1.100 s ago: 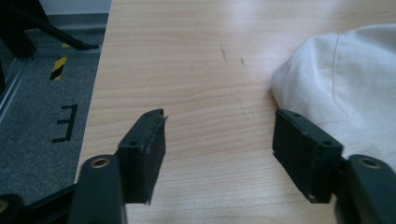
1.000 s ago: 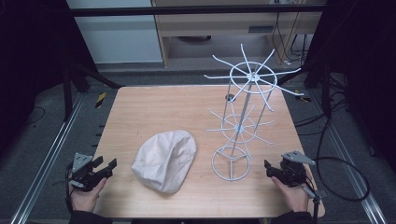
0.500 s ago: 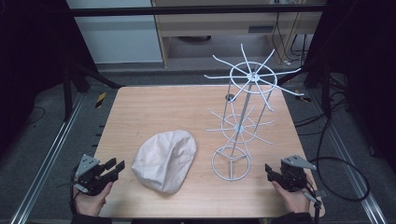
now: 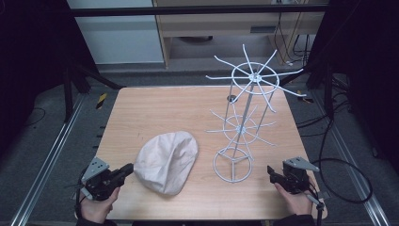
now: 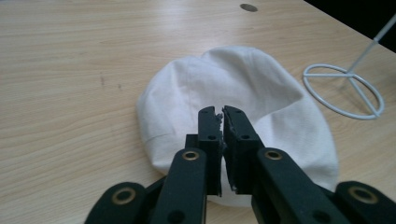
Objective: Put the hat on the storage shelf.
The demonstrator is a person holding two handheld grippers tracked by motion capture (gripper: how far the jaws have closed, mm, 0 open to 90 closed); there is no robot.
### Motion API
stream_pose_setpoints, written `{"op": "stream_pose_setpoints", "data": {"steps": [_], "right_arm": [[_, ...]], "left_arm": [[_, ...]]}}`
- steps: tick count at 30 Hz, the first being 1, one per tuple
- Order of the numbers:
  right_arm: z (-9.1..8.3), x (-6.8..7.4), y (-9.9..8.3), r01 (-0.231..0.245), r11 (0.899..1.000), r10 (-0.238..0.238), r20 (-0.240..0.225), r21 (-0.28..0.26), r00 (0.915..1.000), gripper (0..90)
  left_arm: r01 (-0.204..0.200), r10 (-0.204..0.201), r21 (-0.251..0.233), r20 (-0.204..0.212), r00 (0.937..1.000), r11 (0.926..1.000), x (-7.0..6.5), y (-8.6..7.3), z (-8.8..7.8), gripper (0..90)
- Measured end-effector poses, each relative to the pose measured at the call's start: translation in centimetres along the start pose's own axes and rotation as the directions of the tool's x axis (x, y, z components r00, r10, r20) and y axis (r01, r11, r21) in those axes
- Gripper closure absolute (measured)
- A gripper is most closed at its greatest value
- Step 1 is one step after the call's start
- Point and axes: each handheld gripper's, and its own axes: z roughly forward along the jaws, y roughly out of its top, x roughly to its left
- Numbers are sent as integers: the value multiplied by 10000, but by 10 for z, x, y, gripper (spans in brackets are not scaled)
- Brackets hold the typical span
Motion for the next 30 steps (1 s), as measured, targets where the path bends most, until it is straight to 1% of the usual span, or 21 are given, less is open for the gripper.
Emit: {"op": "stream_pose_setpoints", "data": {"steps": [1, 5, 11, 12, 13, 16, 20, 24, 27, 28, 30], "right_arm": [[0, 0, 0, -19, 10000, 19, -19, -3, 10000, 373], [0, 0, 0, -29, 10000, 29, -26, -29, 10000, 371], [0, 0, 0, -28, 10000, 28, -36, -56, 10000, 370], [0, 0, 0, -28, 10000, 28, -36, -56, 10000, 370], [1, -1, 0, -31, 10000, 31, -37, -56, 10000, 369], [1, -1, 0, -42, 10000, 42, -25, -8, 10000, 366], [2, 0, 0, -47, 10000, 48, -66, 34, 10000, 363], [2, 0, 0, -33, 10000, 34, -80, 36, 10000, 361], [3, 0, 0, -27, 10000, 28, -74, 77, 10000, 359], [3, 0, 0, -27, 10000, 28, -74, 77, 10000, 359], [4, -1, -1, 0, 10000, 1, -70, 81, 10000, 357]], "left_arm": [[-16, 16, -4, 93, 10000, 10000, -3, 1, 0, 877], [-281, 277, 78, 439, 9987, 9996, -14, 4, 2, 892], [-602, 577, 248, 911, 9942, 9979, -32, 6, 8, 893], [-602, 577, 248, 911, 9942, 9979, -32, 6, 8, 893], [-719, 678, 337, 1088, 9917, 9968, -38, 7, 11, 893], [-918, 844, 500, 1344, 9873, 9945, -48, 7, 17, 893], [-1242, 1092, 794, 1705, 9793, 9891, -63, 6, 27, 893], [-1476, 1251, 1046, 1956, 9727, 9835, -73, 2, 35, 893], [-1601, 1324, 1230, 2076, 9692, 9794, -78, -1, 40, 893], [-1601, 1324, 1230, 2076, 9692, 9794, -78, -1, 40, 893], [-1732, 1402, 1385, 2199, 9654, 9751, -83, -4, 44, 893]]}}
